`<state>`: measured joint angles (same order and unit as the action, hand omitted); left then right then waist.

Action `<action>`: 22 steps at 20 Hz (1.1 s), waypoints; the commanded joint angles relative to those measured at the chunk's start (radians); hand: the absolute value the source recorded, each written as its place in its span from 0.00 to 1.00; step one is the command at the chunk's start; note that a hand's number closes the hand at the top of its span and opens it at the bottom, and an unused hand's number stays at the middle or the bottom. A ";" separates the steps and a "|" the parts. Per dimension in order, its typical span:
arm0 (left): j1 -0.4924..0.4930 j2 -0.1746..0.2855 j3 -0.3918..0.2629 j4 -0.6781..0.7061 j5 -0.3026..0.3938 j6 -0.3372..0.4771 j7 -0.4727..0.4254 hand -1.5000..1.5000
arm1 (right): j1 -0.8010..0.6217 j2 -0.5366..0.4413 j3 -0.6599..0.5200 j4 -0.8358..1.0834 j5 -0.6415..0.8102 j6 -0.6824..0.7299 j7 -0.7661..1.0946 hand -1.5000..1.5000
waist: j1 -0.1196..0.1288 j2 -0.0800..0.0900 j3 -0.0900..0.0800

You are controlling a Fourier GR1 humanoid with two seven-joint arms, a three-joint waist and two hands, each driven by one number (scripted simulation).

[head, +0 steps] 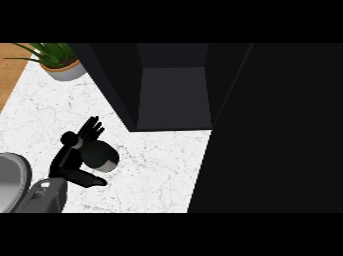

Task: Pick up the wine, place it into the cabinet and close the cabinet

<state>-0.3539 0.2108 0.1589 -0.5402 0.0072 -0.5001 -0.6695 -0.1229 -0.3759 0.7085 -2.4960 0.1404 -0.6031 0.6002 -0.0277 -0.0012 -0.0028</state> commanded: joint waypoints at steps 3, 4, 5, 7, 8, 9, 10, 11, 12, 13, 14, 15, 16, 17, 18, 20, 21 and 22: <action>-0.044 -0.004 0.017 0.045 0.034 -0.087 -0.058 1.00 | -0.019 -0.015 -0.025 -0.128 0.088 0.000 0.069 0.00 | 0.008 0.000 0.000; -0.031 -0.022 0.002 0.054 0.013 -0.050 -0.077 1.00 | -0.025 -0.005 -0.018 -0.140 0.108 -0.009 0.113 0.00 | 0.009 0.000 0.000; -0.012 -0.016 -0.002 0.067 0.004 -0.058 -0.125 1.00 | 0.044 -0.049 0.025 -0.179 0.123 -0.009 0.074 0.00 | -0.002 -0.001 0.000; -0.026 -0.020 -0.011 0.051 -0.001 -0.042 -0.125 1.00 | 0.038 -0.032 0.033 -0.146 0.123 -0.012 0.048 0.00 | 0.007 -0.001 0.001; -0.051 -0.040 -0.016 0.082 -0.024 0.025 -0.138 1.00 | -0.011 -0.030 -0.005 -0.154 0.115 -0.010 0.115 0.00 | 0.003 0.000 0.000; -0.033 0.003 -0.001 0.057 -0.001 -0.021 -0.142 1.00 | 0.065 -0.049 0.034 -0.148 0.120 -0.012 0.027 0.00 | 0.007 -0.001 0.001; -0.036 -0.008 -0.020 0.083 -0.027 -0.013 -0.192 1.00 | 0.068 -0.052 0.013 -0.137 0.079 -0.005 0.005 0.00 | 0.005 0.001 0.001; -0.023 -0.054 -0.030 0.049 -0.026 0.029 -0.185 1.00 | 0.039 -0.060 -0.006 -0.153 0.095 -0.008 0.037 0.00 | 0.006 -0.001 0.001; -0.003 -0.024 -0.032 0.043 -0.030 0.012 -0.205 1.00 | 0.105 -0.087 -0.013 -0.168 0.040 0.010 -0.033 0.00 | 0.010 0.000 0.002; 0.002 -0.028 -0.041 0.040 -0.047 0.043 -0.244 1.00 | 0.068 -0.044 0.038 -0.145 0.109 -0.022 0.017 0.00 | 0.008 -0.002 0.001; -0.016 -0.039 -0.042 0.045 -0.040 0.038 -0.227 1.00 | 0.084 -0.039 0.070 -0.148 0.141 -0.043 0.022 0.00 | 0.004 -0.003 0.001; 0.031 -0.001 -0.040 0.000 -0.024 -0.001 -0.208 1.00 | 0.036 -0.076 -0.043 -0.192 0.065 -0.012 0.085 0.00 | 0.017 -0.003 0.001; 0.023 0.004 -0.023 -0.010 -0.006 0.017 -0.185 1.00 | 0.060 -0.058 0.015 -0.185 0.119 -0.035 0.068 0.00 | 0.015 -0.005 0.001; -0.007 -0.044 -0.007 0.046 -0.012 0.106 -0.225 1.00 | 0.054 -0.040 0.070 -0.145 0.145 -0.038 0.043 0.00 | 0.007 -0.002 0.000; 0.030 -0.012 0.002 -0.015 0.017 0.079 -0.156 1.00 | 0.095 -0.094 0.013 -0.212 0.089 -0.023 0.016 0.00 | 0.014 -0.005 0.003; 0.065 -0.018 0.025 -0.052 0.038 0.131 -0.184 1.00 | 0.124 -0.085 0.044 -0.178 0.098 -0.040 -0.013 0.00 | 0.016 -0.006 0.003; 0.070 -0.048 -0.002 -0.058 0.028 0.115 -0.181 1.00 | 0.125 -0.109 0.019 -0.219 0.079 -0.026 -0.003 0.00 | 0.015 -0.005 0.002; 0.103 -0.026 -0.005 -0.061 0.022 0.099 -0.215 1.00 | 0.078 -0.066 0.022 -0.169 0.111 -0.050 0.023 0.00 | 0.019 -0.004 0.002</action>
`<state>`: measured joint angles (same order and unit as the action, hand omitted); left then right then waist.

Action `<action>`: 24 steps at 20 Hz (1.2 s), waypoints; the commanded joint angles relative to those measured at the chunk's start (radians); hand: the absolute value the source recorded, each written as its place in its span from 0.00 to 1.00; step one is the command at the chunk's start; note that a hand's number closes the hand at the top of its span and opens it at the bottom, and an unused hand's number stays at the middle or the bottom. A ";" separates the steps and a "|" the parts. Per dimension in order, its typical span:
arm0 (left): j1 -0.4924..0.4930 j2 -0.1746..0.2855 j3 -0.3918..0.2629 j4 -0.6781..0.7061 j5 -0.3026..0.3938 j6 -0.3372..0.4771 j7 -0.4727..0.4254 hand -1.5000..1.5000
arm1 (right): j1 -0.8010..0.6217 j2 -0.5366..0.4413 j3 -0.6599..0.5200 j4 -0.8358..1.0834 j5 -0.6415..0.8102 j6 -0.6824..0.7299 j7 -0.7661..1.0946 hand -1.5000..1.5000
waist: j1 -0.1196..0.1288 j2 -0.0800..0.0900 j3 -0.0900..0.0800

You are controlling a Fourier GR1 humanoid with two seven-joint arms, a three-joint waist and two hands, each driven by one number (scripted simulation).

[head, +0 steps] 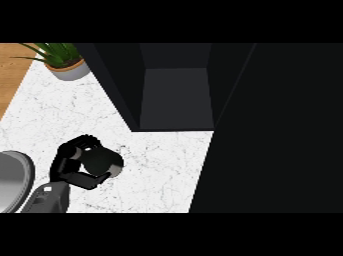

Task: Pick up the wine, place it into the cabinet and close the cabinet

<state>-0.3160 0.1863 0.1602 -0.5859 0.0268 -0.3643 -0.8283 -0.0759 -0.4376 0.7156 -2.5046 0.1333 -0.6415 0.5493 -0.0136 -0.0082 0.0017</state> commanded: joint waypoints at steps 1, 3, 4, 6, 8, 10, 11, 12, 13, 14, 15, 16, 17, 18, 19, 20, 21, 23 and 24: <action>0.092 -0.025 -0.026 -0.089 0.003 -0.015 -0.012 1.00 | 0.040 -0.004 0.034 -0.158 0.126 -0.011 0.067 0.00 | 0.009 0.001 -0.002; 0.092 -0.019 -0.030 -0.103 0.031 -0.084 0.018 1.00 | 0.056 -0.087 -0.083 -0.212 -0.002 0.031 0.060 0.00 | 0.009 0.003 -0.001; 0.119 -0.053 -0.050 -0.164 0.033 -0.063 0.049 1.00 | 0.075 -0.027 0.058 -0.168 0.120 -0.022 0.042 0.00 | 0.007 -0.002 -0.002; 0.124 -0.108 -0.070 -0.171 0.041 -0.054 0.070 1.00 | 0.042 -0.020 0.009 -0.111 0.073 -0.006 0.016 0.00 | 0.010 0.002 -0.002; 0.137 -0.093 -0.078 -0.288 0.062 -0.057 0.134 1.00 | 0.099 -0.055 -0.018 -0.141 0.028 0.007 -0.052 0.00 | 0.012 0.002 0.000; 0.183 -0.126 -0.097 -0.354 0.066 -0.027 0.158 1.00 | 0.109 -0.080 -0.002 -0.189 0.057 0.004 -0.017 0.00 | 0.010 -0.001 -0.001; 0.197 -0.146 -0.111 -0.370 0.069 -0.033 0.161 1.00 | 0.087 -0.051 0.033 -0.185 0.101 -0.029 0.014 0.00 | 0.007 -0.003 -0.002; 0.218 -0.131 -0.130 -0.396 0.054 -0.040 0.177 1.00 | 0.084 -0.084 -0.025 -0.210 0.050 -0.004 0.012 0.00 | 0.009 0.000 -0.001; 0.201 -0.158 -0.135 -0.442 0.057 0.000 0.203 1.00 | 0.118 -0.067 0.028 -0.174 0.078 -0.016 -0.036 0.00 | 0.007 0.000 -0.001; 0.254 -0.148 -0.153 -0.492 0.058 -0.028 0.213 1.00 | 0.044 -0.066 -0.031 -0.201 0.043 -0.010 0.055 0.00 | 0.015 0.000 -0.002; 0.255 -0.160 -0.149 -0.519 0.075 -0.016 0.250 1.00 | 0.136 -0.090 0.001 -0.220 0.056 -0.024 -0.023 0.00 | 0.005 -0.002 -0.001; 0.261 -0.116 -0.146 -0.594 0.115 -0.083 0.318 1.00 | 0.117 -0.079 -0.008 -0.154 0.015 0.003 -0.062 0.00 | 0.014 0.001 0.000; 0.249 -0.183 -0.200 -0.572 0.098 0.013 0.305 1.00 | 0.121 -0.094 -0.041 -0.175 0.000 0.011 -0.050 0.00 | 0.008 0.003 -0.001; 0.255 -0.184 -0.232 -0.631 0.120 0.035 0.367 1.00 | 0.144 -0.077 -0.015 -0.136 -0.017 0.009 -0.135 0.00 | 0.009 0.002 0.000; 0.265 -0.184 -0.219 -0.672 0.113 0.032 0.382 1.00 | 0.082 -0.073 -0.002 -0.185 0.065 -0.016 0.003 0.00 | 0.009 -0.001 -0.002; 0.231 -0.185 -0.218 -0.678 0.139 0.047 0.427 1.00 | 0.150 -0.094 0.000 -0.187 0.026 -0.003 -0.081 0.00 | 0.004 0.001 -0.001; 0.304 -0.185 -0.233 -0.785 0.133 0.042 0.462 1.00 | 0.121 -0.084 0.008 -0.192 0.057 -0.025 -0.035 0.00 | 0.011 -0.003 -0.002; 0.307 -0.186 -0.294 -0.771 0.133 0.103 0.432 1.00 | 0.159 -0.106 -0.012 -0.221 0.019 -0.017 -0.061 0.00 | 0.004 0.001 -0.002; 0.271 -0.186 -0.368 -0.774 0.159 0.218 0.440 1.00 | 0.126 -0.101 -0.020 -0.205 0.012 -0.015 -0.042 0.00 | 0.000 0.002 -0.002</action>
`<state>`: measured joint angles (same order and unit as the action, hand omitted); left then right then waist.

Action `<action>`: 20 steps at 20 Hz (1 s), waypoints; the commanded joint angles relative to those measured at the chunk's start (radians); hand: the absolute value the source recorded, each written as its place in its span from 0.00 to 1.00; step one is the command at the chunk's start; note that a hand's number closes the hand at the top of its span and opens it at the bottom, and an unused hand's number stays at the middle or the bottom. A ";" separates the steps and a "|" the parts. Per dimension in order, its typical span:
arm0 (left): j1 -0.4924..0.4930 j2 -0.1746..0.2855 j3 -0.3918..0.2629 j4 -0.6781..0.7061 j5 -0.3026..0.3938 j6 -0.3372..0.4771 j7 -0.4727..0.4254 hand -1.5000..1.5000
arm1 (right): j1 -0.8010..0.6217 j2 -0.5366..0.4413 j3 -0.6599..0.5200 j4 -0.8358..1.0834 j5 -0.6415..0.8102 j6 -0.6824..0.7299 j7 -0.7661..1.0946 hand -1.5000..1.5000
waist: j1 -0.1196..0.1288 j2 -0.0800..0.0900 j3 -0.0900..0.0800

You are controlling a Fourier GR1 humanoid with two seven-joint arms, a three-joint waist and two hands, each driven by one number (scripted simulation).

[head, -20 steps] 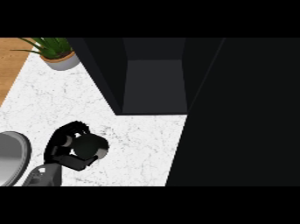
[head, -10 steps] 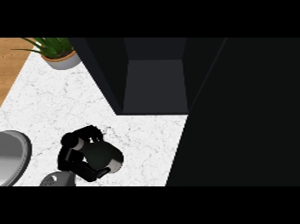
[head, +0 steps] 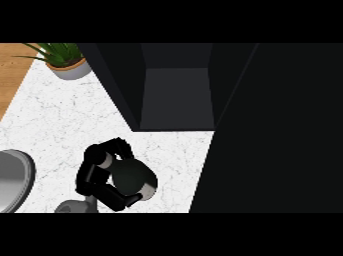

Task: Pick up the wine, place it into the cabinet and close the cabinet

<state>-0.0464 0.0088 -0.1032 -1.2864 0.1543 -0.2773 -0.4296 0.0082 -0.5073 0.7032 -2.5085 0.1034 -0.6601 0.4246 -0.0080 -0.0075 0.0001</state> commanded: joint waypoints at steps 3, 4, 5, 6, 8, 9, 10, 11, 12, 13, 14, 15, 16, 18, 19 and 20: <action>-0.024 -0.009 -0.084 -0.135 -0.002 0.154 0.101 1.00 | 0.084 -0.066 0.008 -0.220 0.052 0.008 0.060 0.00 | -0.007 0.001 0.000; -0.067 -0.009 -0.117 -0.102 0.003 0.220 0.095 1.00 | 0.068 -0.029 0.023 -0.184 0.042 -0.003 0.026 0.00 | -0.009 0.002 0.000; -0.006 -0.009 -0.145 -0.156 0.009 0.247 0.083 1.00 | 0.090 -0.075 -0.026 -0.221 0.019 0.013 0.033 0.00 | -0.006 0.002 0.000; -0.060 -0.009 -0.143 -0.117 0.017 0.300 0.083 1.00 | 0.085 -0.061 -0.006 -0.214 0.026 0.003 0.039 0.00 | -0.010 0.002 -0.001; -0.079 -0.009 -0.122 -0.123 -0.013 0.291 0.103 1.00 | 0.064 -0.051 0.015 -0.214 0.076 -0.013 0.070 0.00 | -0.008 0.002 -0.001; -0.116 -0.009 -0.160 -0.075 -0.002 0.356 0.067 1.00 | 0.089 -0.043 0.013 -0.173 0.028 0.001 0.007 0.00 | -0.009 0.005 -0.001; -0.143 -0.009 -0.129 -0.064 -0.009 0.360 0.093 1.00 | 0.085 -0.066 -0.014 -0.219 0.008 0.003 0.050 0.00 | -0.012 0.004 -0.001; -0.157 -0.009 -0.104 -0.035 -0.024 0.335 0.090 1.00 | 0.108 -0.099 -0.044 -0.238 -0.006 0.018 0.038 0.00 | -0.012 0.005 0.000; -0.164 -0.009 -0.122 -0.049 -0.037 0.360 0.095 1.00 | 0.151 -0.092 0.004 -0.218 0.022 0.011 -0.021 0.00 | -0.014 0.003 0.000; -0.164 0.025 -0.083 -0.088 -0.029 0.323 0.157 1.00 | 0.102 -0.072 -0.003 -0.217 0.031 -0.004 0.037 0.00 | -0.007 0.003 -0.001; -0.177 -0.008 -0.088 -0.014 -0.066 0.359 0.088 1.00 | 0.097 -0.069 0.017 -0.222 0.048 -0.008 0.040 0.00 | -0.012 0.004 -0.001; -0.202 -0.008 -0.114 -0.025 -0.058 0.411 0.116 1.00 | 0.119 -0.106 -0.002 -0.254 0.038 0.000 0.049 0.00 | -0.018 0.002 -0.001; -0.170 -0.009 -0.144 -0.049 -0.062 0.400 0.121 1.00 | 0.117 -0.089 -0.026 -0.219 0.006 0.004 0.022 0.00 | -0.007 0.004 0.000; -0.227 0.007 -0.087 0.003 -0.056 0.367 0.115 1.00 | 0.108 -0.082 -0.034 -0.211 -0.004 0.006 0.009 0.00 | -0.007 0.005 0.000; -0.280 -0.007 -0.073 0.090 -0.067 0.373 0.081 1.00 | 0.072 -0.100 -0.097 -0.223 -0.067 0.030 0.036 0.00 | -0.011 0.008 -0.001; -0.301 -0.009 -0.099 0.084 -0.056 0.389 0.112 1.00 | 0.098 -0.052 0.031 -0.184 0.058 -0.013 0.020 0.00 | -0.014 0.005 -0.001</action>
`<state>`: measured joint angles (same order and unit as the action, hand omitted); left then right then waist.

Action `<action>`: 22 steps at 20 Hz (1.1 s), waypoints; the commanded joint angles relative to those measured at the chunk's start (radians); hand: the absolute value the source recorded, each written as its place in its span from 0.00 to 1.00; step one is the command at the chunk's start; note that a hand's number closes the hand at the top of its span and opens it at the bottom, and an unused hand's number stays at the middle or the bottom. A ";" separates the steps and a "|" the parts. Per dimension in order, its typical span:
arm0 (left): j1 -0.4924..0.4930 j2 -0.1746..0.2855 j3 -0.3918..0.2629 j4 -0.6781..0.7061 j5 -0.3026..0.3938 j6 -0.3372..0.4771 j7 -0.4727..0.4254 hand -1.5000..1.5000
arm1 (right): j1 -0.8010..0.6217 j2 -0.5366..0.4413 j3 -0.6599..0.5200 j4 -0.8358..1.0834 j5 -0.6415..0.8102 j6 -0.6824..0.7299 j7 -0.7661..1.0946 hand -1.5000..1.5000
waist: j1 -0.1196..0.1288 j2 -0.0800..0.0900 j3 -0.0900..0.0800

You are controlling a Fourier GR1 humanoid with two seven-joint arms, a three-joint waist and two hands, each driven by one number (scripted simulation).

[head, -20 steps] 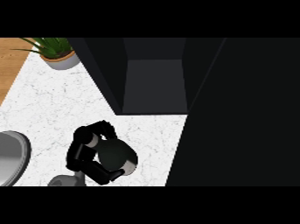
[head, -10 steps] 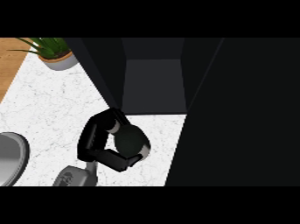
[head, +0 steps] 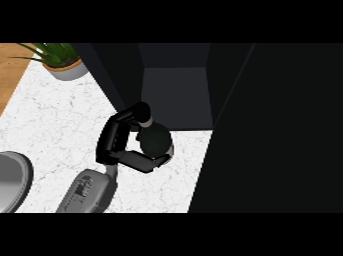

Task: Pick up the wine, place it into the cabinet and close the cabinet

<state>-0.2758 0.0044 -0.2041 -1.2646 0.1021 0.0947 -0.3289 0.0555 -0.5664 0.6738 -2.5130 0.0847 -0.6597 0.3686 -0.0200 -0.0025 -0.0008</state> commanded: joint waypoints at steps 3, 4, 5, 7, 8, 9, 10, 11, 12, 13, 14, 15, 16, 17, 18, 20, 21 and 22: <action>-0.124 0.014 0.049 0.063 0.012 -0.005 0.055 1.00 | 0.067 -0.024 -0.024 -0.201 -0.014 0.012 0.043 0.00 | 0.002 0.000 0.001; -0.133 -0.004 0.039 0.136 0.005 0.012 0.002 1.00 | 0.075 -0.030 -0.009 -0.221 -0.008 0.014 0.043 0.00 | -0.006 0.001 0.000; -0.157 -0.004 0.010 0.183 0.015 0.036 -0.034 1.00 | 0.040 -0.023 -0.016 -0.201 -0.008 0.017 0.091 0.00 | -0.005 0.003 -0.001; -0.167 -0.004 -0.006 0.240 0.016 0.038 -0.047 1.00 | 0.063 -0.015 0.004 -0.187 0.014 0.010 0.046 0.00 | -0.007 0.002 0.000; -0.235 -0.004 0.033 0.296 0.025 0.041 -0.040 1.00 | 0.056 -0.007 -0.032 -0.185 -0.027 0.004 0.036 0.00 | -0.013 0.005 0.000; -0.226 -0.004 0.022 0.256 0.020 0.038 -0.003 1.00 | 0.087 -0.036 -0.033 -0.223 -0.037 0.018 0.036 0.00 | -0.013 0.002 0.001; -0.238 -0.004 0.067 0.299 0.028 0.011 -0.042 1.00 | 0.038 0.008 0.009 -0.161 0.012 0.010 0.049 0.00 | -0.004 0.003 -0.001; -0.269 -0.004 0.021 0.275 0.047 0.051 0.006 1.00 | 0.057 -0.020 0.027 -0.206 0.027 0.011 0.061 0.00 | -0.016 0.001 -0.001; -0.251 -0.004 0.019 0.295 0.043 0.073 -0.042 1.00 | 0.091 -0.018 0.028 -0.220 0.015 0.000 0.017 0.00 | -0.023 0.001 0.000; -0.289 -0.004 -0.031 0.318 0.090 0.094 -0.033 1.00 | 0.061 -0.004 0.049 -0.158 0.014 0.014 0.006 0.00 | -0.023 0.004 -0.001; -0.317 -0.004 0.032 0.347 0.074 0.053 -0.049 1.00 | 0.062 -0.030 -0.004 -0.182 -0.017 0.023 0.014 0.00 | -0.022 0.005 0.000; -0.307 -0.004 0.012 0.344 0.082 0.070 -0.029 1.00 | 0.079 -0.043 -0.026 -0.210 -0.057 0.024 0.015 0.00 | -0.034 0.006 0.000; -0.330 -0.004 -0.016 0.325 0.123 0.102 -0.014 1.00 | 0.069 -0.016 0.020 -0.152 -0.016 0.025 -0.031 0.00 | -0.029 0.004 0.000; -0.339 -0.004 -0.038 0.335 0.126 0.148 -0.017 1.00 | 0.080 -0.025 -0.009 -0.174 -0.059 0.024 -0.026 0.00 | -0.046 0.007 0.000; -0.330 -0.003 0.003 0.346 0.118 0.103 -0.011 1.00 | 0.112 -0.033 0.008 -0.166 -0.060 0.033 -0.053 0.00 | -0.036 0.006 0.001; -0.354 -0.003 -0.032 0.343 0.131 0.131 0.005 1.00 | 0.076 -0.015 0.021 -0.144 -0.044 0.028 -0.046 0.00 | -0.039 0.007 0.000; -0.350 -0.003 -0.050 0.351 0.144 0.158 -0.014 1.00 | 0.078 -0.020 0.027 -0.144 -0.046 0.030 -0.031 0.00 | -0.044 0.008 -0.001; -0.351 -0.003 -0.072 0.324 0.177 0.185 0.012 1.00 | 0.068 -0.013 0.008 -0.138 -0.065 0.034 -0.051 0.00 | -0.042 0.008 0.000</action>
<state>-0.4329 0.0272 -0.2545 -1.0544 0.2199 0.2663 -0.4005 0.0929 -0.5722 0.6811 -2.5044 0.0556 -0.6330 0.2747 -0.0320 -0.0195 0.0083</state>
